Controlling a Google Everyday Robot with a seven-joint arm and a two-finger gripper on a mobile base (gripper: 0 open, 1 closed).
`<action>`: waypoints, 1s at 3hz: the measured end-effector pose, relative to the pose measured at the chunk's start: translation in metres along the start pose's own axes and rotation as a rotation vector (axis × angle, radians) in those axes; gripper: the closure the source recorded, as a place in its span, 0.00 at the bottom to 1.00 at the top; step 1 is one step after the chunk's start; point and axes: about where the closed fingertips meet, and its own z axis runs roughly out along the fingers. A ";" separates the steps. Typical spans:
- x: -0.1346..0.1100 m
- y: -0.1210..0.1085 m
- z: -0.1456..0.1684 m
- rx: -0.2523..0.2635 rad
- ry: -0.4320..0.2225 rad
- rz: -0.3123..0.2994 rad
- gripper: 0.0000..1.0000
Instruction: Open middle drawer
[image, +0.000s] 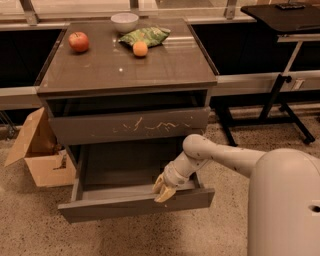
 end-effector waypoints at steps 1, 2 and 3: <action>0.000 0.000 0.000 0.000 0.000 0.000 0.49; -0.006 0.006 -0.017 0.023 -0.002 -0.038 0.18; -0.015 0.017 -0.046 0.065 0.012 -0.070 0.00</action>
Offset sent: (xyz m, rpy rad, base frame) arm -0.0005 -0.0117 0.0267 0.0243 -0.0543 0.0242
